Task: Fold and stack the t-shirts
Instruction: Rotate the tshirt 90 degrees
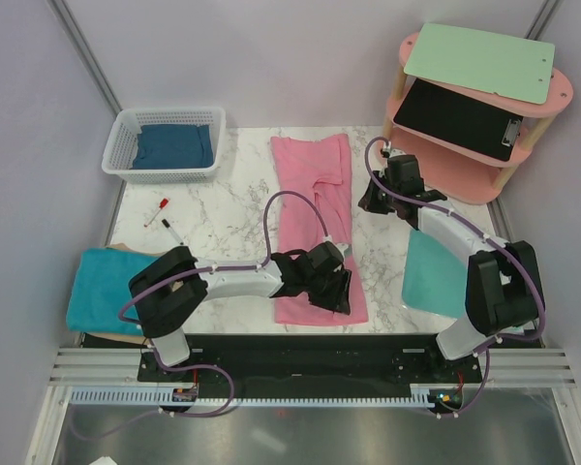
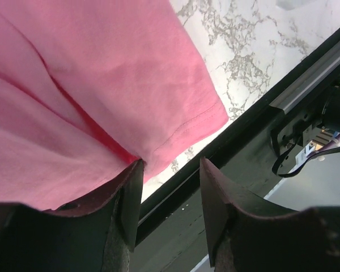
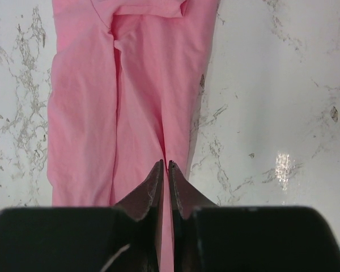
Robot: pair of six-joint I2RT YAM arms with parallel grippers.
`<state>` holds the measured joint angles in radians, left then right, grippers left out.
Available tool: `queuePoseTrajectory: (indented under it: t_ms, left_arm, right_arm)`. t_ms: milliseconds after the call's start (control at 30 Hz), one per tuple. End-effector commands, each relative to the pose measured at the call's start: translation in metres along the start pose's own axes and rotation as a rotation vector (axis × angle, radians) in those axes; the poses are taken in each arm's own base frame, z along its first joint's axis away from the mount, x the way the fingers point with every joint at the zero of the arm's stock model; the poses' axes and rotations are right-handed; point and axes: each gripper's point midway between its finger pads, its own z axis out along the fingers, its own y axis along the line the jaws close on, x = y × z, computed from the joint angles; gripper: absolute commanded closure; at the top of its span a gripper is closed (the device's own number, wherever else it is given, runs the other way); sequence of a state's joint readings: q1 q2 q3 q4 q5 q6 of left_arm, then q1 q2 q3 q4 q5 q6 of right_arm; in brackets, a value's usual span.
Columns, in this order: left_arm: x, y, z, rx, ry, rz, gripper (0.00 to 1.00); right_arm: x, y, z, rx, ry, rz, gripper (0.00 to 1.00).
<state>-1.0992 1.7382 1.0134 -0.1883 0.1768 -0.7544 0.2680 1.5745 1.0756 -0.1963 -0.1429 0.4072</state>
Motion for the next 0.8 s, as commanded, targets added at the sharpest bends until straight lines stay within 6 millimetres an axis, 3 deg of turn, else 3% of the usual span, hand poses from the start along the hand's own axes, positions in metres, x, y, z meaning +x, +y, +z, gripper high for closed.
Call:
queuePoseTrajectory:
  t_ms: [0,233,333,400,467,567,767]
  left_arm:
    - [-0.009,-0.011,0.005,0.007,-0.011,0.009,0.49]
    - [0.005,0.006,0.019,-0.047,0.042,-0.018,0.53]
    - [0.008,0.012,0.015,-0.080,0.046,-0.031,0.65]
    - [0.009,0.015,0.013,-0.095,0.044,-0.035,0.87]
    - [0.009,0.016,0.011,-0.102,0.042,-0.037,0.98]
    - [0.005,0.011,0.005,-0.093,0.022,-0.040,0.98]
    - [-0.022,-0.013,-0.032,-0.033,-0.104,-0.038,0.98]
  right_arm:
    - [0.002,-0.001,0.005,-0.011,0.004,0.002,0.87]
    - [0.001,-0.007,0.004,-0.002,-0.001,0.008,0.87]
    - [0.001,-0.011,0.004,0.006,-0.001,0.016,0.87]
    - [0.002,-0.013,0.004,0.007,0.003,0.022,0.87]
    - [0.003,-0.014,0.004,0.008,0.006,0.026,0.87]
    - [0.006,-0.014,0.006,0.003,0.016,0.034,0.87]
    - [0.014,-0.015,0.009,-0.004,0.031,0.042,0.87]
